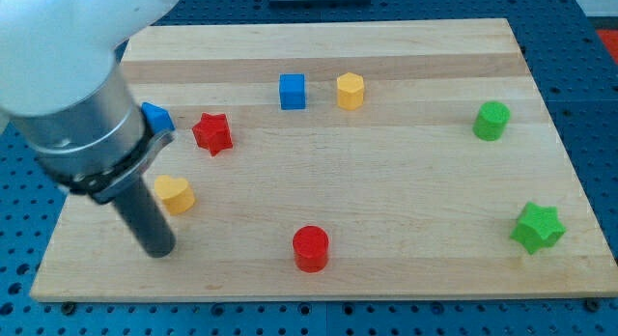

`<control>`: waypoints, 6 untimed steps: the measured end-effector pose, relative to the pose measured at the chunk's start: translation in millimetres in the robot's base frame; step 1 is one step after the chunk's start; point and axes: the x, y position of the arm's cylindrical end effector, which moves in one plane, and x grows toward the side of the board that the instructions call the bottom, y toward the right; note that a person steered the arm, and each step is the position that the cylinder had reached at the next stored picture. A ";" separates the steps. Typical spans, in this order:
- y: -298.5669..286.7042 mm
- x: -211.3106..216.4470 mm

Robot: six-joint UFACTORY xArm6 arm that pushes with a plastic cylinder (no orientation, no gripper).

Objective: Push the yellow heart towards the red star

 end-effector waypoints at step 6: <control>36.6 -60.9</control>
